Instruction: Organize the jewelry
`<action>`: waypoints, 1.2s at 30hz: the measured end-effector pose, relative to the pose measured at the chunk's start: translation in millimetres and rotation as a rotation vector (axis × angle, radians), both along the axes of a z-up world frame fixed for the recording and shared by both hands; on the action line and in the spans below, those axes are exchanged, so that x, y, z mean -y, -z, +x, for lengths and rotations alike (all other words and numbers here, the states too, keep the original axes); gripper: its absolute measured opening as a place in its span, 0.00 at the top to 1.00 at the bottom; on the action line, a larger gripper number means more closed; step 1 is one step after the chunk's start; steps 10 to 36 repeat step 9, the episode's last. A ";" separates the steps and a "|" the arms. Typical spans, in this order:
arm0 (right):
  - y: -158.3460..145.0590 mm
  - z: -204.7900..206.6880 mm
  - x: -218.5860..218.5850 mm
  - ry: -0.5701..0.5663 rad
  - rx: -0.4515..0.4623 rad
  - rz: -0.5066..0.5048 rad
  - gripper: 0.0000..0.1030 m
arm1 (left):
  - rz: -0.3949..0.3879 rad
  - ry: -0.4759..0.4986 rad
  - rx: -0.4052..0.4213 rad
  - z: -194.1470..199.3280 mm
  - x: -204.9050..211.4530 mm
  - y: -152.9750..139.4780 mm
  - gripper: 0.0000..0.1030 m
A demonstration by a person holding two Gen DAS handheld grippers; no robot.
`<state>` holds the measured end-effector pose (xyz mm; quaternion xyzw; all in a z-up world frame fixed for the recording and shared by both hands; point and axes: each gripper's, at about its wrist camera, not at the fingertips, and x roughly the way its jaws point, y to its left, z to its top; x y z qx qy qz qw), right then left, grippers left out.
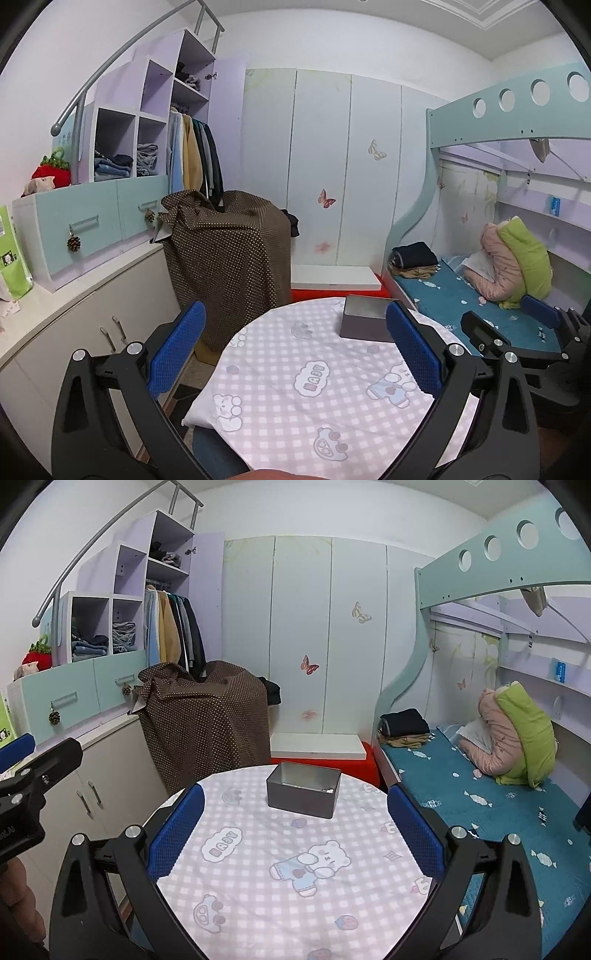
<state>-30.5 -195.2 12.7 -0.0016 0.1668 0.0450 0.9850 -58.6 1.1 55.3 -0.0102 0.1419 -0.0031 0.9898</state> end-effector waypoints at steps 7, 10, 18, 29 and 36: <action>-0.6 -1.2 -1.2 0.004 0.004 -0.005 0.07 | 0.005 -0.006 -0.014 1.7 2.3 -1.6 0.05; -0.6 -1.3 -1.2 0.003 0.005 -0.004 0.07 | 0.003 -0.005 -0.015 2.0 2.1 -1.5 0.05; -0.6 -1.3 -1.2 0.003 0.005 -0.004 0.07 | 0.003 -0.005 -0.015 2.0 2.1 -1.5 0.05; -0.6 -1.3 -1.2 0.003 0.005 -0.004 0.07 | 0.003 -0.005 -0.015 2.0 2.1 -1.5 0.05; -0.6 -1.3 -1.2 0.003 0.005 -0.004 0.07 | 0.003 -0.005 -0.015 2.0 2.1 -1.5 0.05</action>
